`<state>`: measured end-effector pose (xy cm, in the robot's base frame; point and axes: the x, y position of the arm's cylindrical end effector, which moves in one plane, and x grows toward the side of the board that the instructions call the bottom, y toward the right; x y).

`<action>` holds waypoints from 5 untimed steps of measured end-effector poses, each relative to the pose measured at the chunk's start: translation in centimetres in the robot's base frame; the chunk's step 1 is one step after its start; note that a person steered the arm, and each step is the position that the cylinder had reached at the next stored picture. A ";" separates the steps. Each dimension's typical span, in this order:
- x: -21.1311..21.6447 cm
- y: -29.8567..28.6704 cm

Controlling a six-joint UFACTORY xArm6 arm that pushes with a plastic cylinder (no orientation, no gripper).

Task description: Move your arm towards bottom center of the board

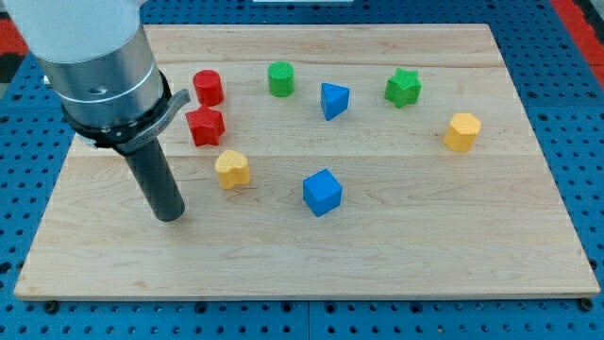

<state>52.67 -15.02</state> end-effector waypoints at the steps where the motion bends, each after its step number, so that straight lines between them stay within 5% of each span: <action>1: -1.0 0.1; 5: 2.4 15.6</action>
